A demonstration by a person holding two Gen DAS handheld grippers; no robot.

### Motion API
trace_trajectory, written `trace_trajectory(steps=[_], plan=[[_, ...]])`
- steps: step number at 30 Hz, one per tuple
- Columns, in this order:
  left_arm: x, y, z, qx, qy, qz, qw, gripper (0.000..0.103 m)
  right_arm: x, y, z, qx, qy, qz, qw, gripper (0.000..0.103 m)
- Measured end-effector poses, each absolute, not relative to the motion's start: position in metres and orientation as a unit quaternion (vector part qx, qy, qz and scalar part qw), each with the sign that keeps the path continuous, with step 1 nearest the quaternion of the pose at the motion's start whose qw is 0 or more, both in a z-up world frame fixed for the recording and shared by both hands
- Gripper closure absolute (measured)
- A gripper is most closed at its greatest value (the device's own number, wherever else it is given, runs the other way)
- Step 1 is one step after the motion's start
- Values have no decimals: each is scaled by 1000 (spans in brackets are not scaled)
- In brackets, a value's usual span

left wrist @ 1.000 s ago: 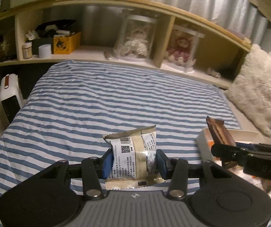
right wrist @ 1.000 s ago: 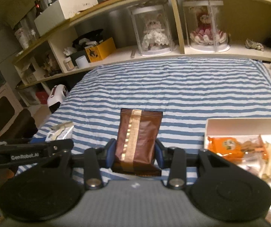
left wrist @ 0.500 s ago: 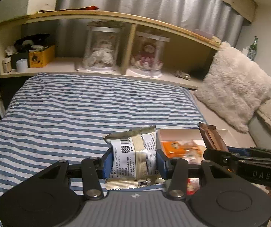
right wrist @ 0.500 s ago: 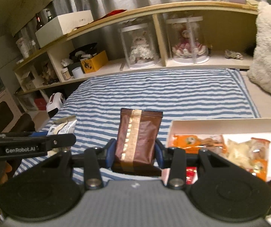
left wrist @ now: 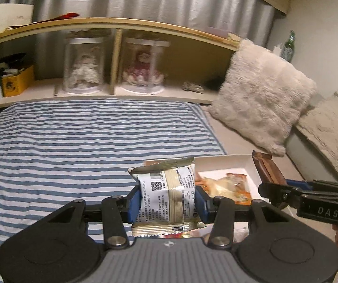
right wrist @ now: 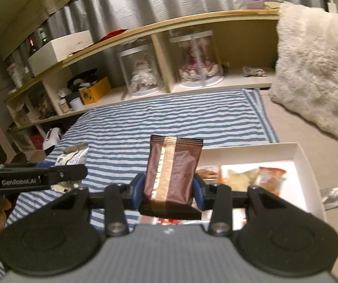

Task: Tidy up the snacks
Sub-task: 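Carry the white packet with the left tool while the right tool carries the chocolate bar to the box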

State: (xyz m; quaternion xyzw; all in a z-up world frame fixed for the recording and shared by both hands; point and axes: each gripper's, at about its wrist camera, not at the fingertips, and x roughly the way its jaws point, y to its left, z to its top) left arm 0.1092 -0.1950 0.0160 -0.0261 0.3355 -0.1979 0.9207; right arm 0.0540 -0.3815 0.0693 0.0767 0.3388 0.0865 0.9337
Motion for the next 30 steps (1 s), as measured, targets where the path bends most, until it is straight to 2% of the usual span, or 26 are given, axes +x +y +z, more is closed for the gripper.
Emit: trace_trajectory(steps=[15,21,30], plan=[[132,-289,-8,15,365,-275,889,54,41,-469,51,102,339,32,935,55],[160,-318,-35,26,415,-319,852,54,43,-492,39,99,345,17,933,55],[195,-359,-80,114,495,-351,787,54,57,-519,20,109,360,6,926,55]])
